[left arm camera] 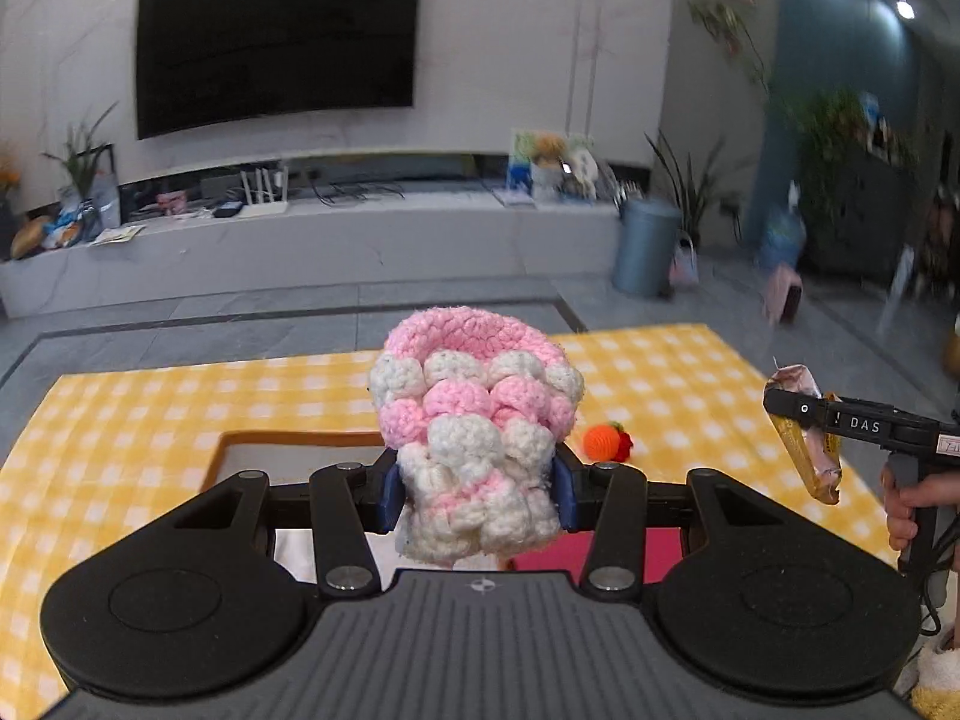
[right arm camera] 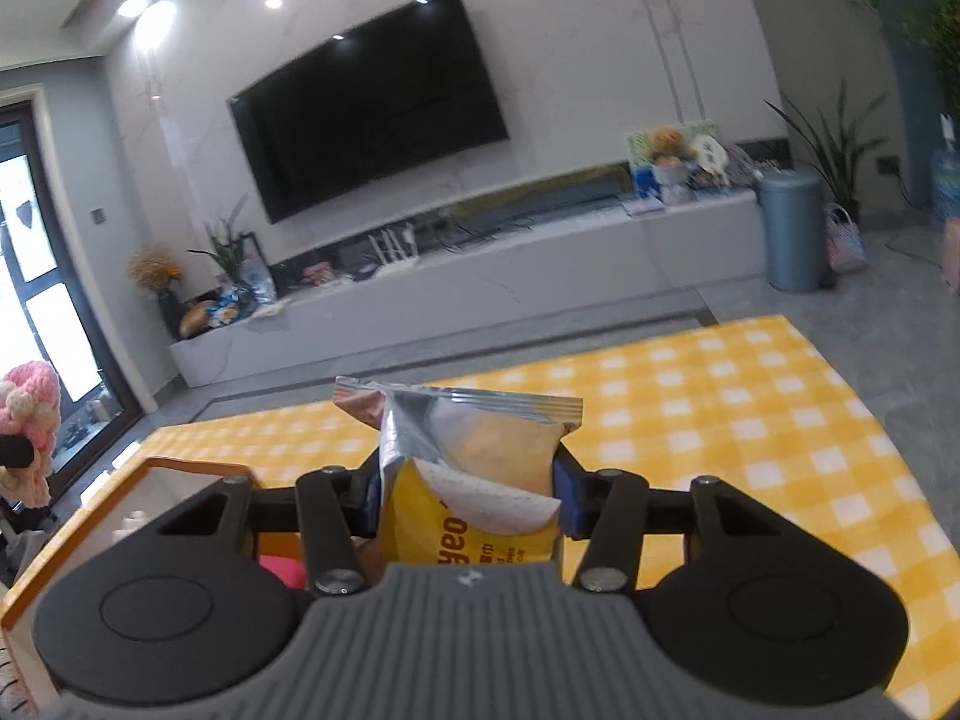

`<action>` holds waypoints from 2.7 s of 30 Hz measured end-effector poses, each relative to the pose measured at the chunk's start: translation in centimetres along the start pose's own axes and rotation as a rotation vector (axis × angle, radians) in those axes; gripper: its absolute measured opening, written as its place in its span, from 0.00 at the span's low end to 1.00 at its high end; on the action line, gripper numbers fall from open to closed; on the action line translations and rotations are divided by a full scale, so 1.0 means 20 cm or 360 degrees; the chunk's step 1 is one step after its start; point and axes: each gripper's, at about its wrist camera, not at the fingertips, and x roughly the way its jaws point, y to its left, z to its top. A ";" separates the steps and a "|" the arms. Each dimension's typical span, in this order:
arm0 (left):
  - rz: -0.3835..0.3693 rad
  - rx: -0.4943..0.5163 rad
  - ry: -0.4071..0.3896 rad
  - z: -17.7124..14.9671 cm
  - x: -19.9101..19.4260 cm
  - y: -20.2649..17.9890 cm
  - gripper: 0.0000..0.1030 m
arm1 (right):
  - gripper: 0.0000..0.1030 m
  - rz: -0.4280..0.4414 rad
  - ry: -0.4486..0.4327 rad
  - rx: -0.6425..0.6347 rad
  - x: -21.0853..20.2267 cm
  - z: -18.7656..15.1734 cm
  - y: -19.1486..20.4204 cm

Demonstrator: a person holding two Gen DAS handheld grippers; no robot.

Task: Organize soft objects
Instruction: 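Lift and carry the knitted item and foil bar toward the white box, then open both grippers over the box, dropping the knitted item and foil bar in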

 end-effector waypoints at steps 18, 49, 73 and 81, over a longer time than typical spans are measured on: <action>0.0117 -0.0307 -0.0098 -0.24 -0.17 0.51 0.51 | 0.50 0.0310 0.0070 -0.0531 -0.02 -0.02 0.99; 0.0072 -0.0463 0.0069 -0.39 -0.03 0.76 0.51 | 0.50 -0.0076 0.0801 -0.0978 1.15 -0.33 1.47; -0.0108 -0.0408 0.0057 -0.29 0.08 0.60 0.51 | 0.96 -0.0164 0.0290 -0.0895 0.59 -0.13 1.27; -0.0199 -0.0424 0.0159 -0.25 0.37 0.41 0.51 | 0.97 -0.0201 0.0220 -0.0759 0.44 -0.10 1.06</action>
